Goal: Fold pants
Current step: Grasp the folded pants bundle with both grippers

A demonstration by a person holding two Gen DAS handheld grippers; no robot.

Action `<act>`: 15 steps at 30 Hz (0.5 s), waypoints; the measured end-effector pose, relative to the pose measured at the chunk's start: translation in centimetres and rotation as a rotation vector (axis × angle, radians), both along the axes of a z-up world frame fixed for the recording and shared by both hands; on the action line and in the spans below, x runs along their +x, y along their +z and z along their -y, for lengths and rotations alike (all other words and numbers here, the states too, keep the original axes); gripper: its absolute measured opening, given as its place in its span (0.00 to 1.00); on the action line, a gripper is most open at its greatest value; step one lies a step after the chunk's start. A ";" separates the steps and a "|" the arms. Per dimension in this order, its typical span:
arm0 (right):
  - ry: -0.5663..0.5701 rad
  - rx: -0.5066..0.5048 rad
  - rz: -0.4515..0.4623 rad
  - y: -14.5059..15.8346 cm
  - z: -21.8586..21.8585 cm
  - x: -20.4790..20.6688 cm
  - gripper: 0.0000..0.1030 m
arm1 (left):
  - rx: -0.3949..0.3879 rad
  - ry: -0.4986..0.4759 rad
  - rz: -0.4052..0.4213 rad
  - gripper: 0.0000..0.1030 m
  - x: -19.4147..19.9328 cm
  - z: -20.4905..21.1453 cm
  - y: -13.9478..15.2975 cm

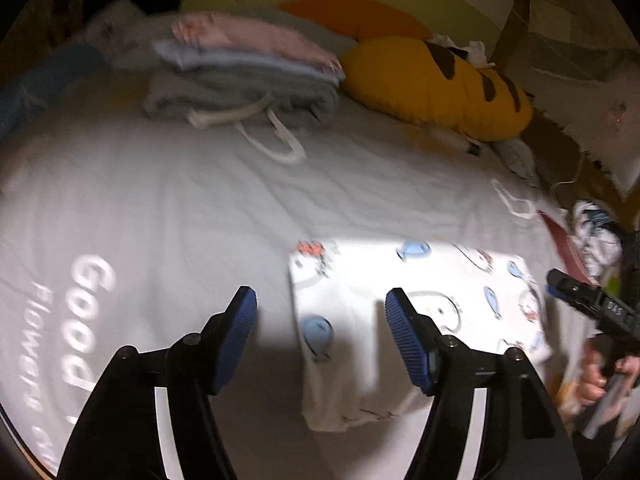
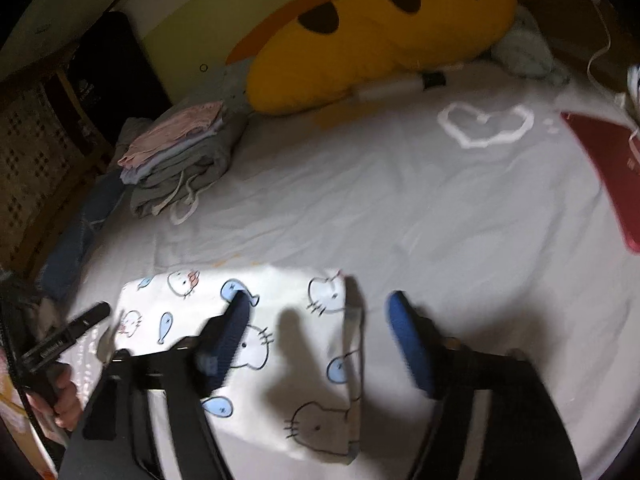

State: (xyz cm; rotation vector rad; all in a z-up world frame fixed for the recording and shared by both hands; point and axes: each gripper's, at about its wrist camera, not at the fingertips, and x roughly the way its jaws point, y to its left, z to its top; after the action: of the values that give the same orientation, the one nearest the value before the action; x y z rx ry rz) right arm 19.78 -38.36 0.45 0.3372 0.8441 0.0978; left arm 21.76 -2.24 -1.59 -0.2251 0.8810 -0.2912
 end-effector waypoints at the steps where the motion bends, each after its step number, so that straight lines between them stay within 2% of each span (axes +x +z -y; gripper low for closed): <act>1: -0.013 0.007 -0.003 -0.2 0.2 -0.1 0.86 | -0.012 -0.001 -0.021 0.65 0.0 0.2 -0.4; 3: -0.030 0.014 -0.017 -0.6 0.5 -0.1 0.86 | -0.040 -0.008 -0.054 0.68 0.3 0.3 -1.1; 5: -0.023 0.043 -0.043 -1.1 1.0 0.0 0.86 | -0.102 -0.047 -0.089 0.71 0.5 0.5 -1.7; 9: 0.057 0.171 -0.123 -2.8 1.4 0.5 0.86 | -0.237 -0.096 -0.150 0.73 1.0 0.9 -3.0; 13: 0.125 0.227 -0.155 -3.8 0.7 0.7 0.86 | -0.255 -0.107 -0.143 0.73 1.0 1.5 -3.2; 15: 0.143 0.244 -0.162 -4.1 0.3 0.9 0.86 | -0.301 -0.123 -0.150 0.71 1.2 1.6 -3.5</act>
State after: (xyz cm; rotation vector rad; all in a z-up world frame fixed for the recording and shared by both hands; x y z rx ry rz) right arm 20.64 -38.71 -3.66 0.5188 1.0195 0.3113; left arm 22.94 -3.81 -5.08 -0.4776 0.9999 -0.5283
